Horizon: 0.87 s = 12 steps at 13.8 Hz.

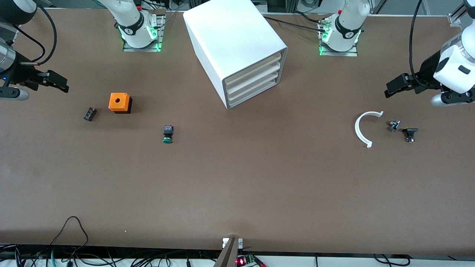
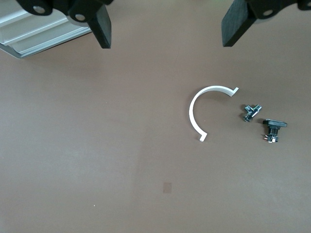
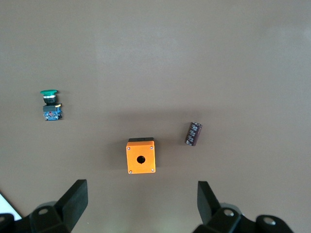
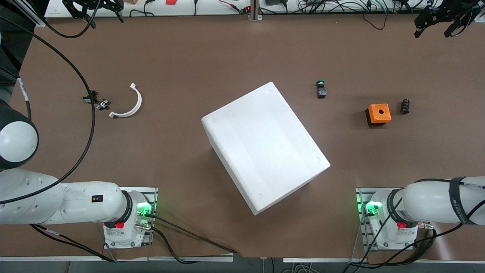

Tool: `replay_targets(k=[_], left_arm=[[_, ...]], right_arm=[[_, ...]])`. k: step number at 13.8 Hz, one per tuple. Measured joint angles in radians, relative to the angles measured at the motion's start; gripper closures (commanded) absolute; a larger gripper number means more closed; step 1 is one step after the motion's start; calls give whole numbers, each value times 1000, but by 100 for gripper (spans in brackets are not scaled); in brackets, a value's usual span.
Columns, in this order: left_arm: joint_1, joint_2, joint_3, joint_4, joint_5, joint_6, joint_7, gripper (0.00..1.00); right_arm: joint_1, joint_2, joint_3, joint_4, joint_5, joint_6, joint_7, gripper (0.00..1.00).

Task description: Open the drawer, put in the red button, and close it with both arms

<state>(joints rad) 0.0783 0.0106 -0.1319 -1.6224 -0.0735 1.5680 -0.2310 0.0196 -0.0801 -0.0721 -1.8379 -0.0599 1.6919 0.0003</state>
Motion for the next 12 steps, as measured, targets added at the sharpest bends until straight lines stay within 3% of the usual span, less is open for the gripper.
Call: replay_targets(k=[5,8,12], left_arm=[[-20,11,11,0,0,-1,1,0],[-76,11,71,0,0,-3,1,0],[-86,11,83,0,0,-11,2,0]], right_arm=[[0,0,-1,0,0,0,0,0],[0,-1,-1,0,0,3,0,0],[0,-1,-1,0,0,4,0,0]])
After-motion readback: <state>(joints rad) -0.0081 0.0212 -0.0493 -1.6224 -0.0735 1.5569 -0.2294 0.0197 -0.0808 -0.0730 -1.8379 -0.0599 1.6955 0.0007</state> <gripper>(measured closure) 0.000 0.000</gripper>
